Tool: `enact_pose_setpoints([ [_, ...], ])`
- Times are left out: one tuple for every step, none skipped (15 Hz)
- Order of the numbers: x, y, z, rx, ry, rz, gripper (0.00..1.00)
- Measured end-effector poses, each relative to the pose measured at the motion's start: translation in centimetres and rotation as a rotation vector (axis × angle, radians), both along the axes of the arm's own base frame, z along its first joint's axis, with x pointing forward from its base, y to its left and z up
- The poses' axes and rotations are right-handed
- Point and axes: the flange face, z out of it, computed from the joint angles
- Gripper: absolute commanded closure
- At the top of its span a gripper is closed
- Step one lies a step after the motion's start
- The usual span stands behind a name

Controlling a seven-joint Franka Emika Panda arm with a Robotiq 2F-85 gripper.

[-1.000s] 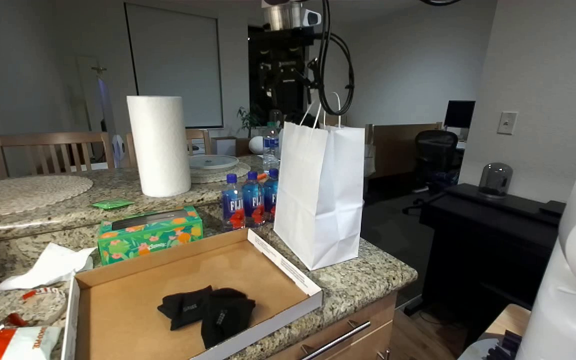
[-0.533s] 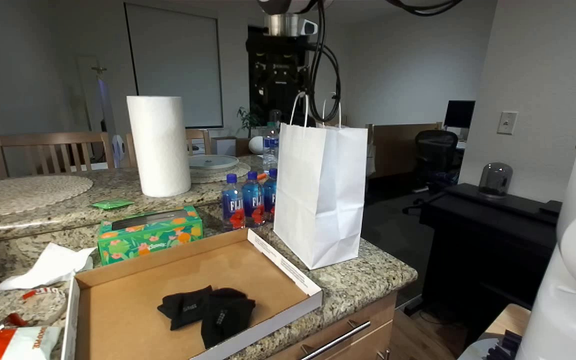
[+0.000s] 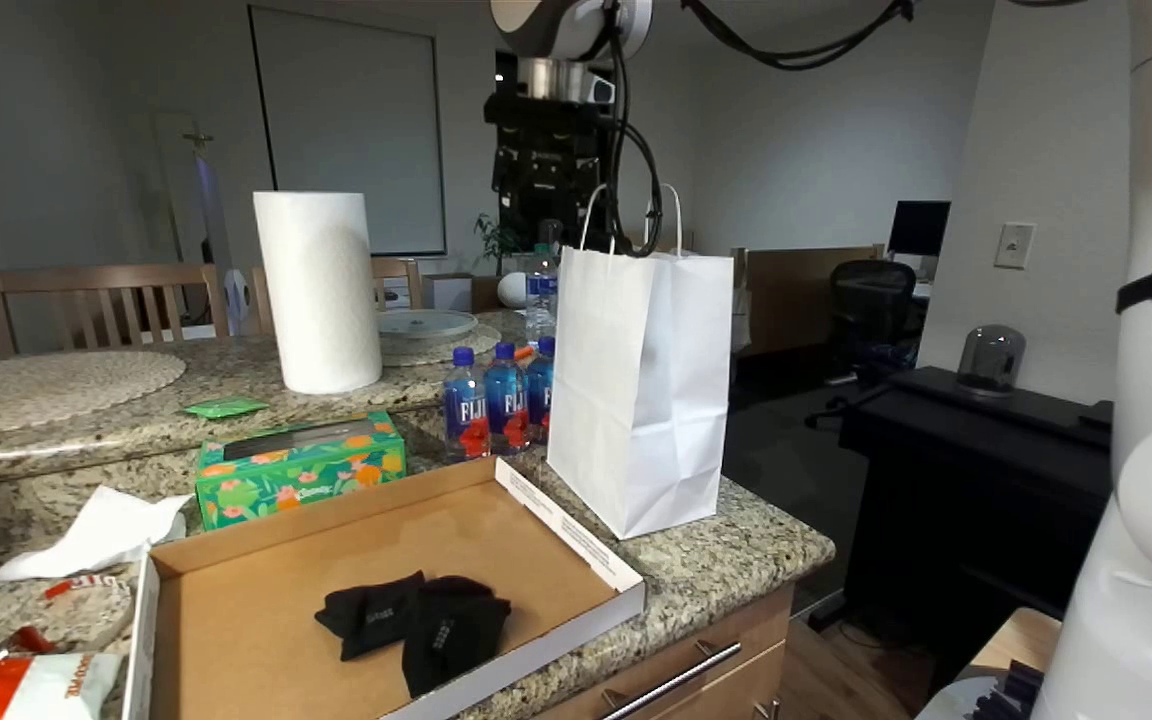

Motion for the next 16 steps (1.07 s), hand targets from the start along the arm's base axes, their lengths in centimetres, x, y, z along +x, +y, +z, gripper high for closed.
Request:
enact_pose_setpoints([
  [0.3,-0.1,-0.2,0.008,0.001,0.002,0.00],
  [0.5,-0.2,-0.2,0.012,-0.001,0.000,0.00],
  [0.8,-0.3,-0.2,0.012,-0.003,-0.003,0.00],
  [1.0,-0.4,-0.1,0.012,-0.006,-0.005,0.00],
  [1.2,-0.5,-0.2,0.014,-0.001,-0.008,0.00],
  [1.3,-0.5,-0.4,0.019,0.015,-0.008,0.00],
  [1.3,-0.5,-0.7,0.030,0.042,0.002,0.00],
  [1.2,-0.4,-1.0,0.048,0.074,0.017,0.00],
  [1.1,-0.4,-1.3,0.069,0.112,0.038,0.00],
  [0.8,-0.5,-1.5,0.087,0.148,0.062,0.00],
  [0.5,-0.6,-1.6,0.104,0.180,0.086,0.00],
  [0.2,-0.7,-1.5,0.117,0.208,0.106,0.00],
  [-0.2,-0.9,-1.3,0.125,0.231,0.121,0.00],
  [-0.5,-1.1,-1.1,0.129,0.250,0.131,0.00],
  [-0.9,-1.3,-0.8,0.129,0.267,0.138,0.00],
  [-1.3,-1.4,-0.5,0.129,0.285,0.149,0.00],
])
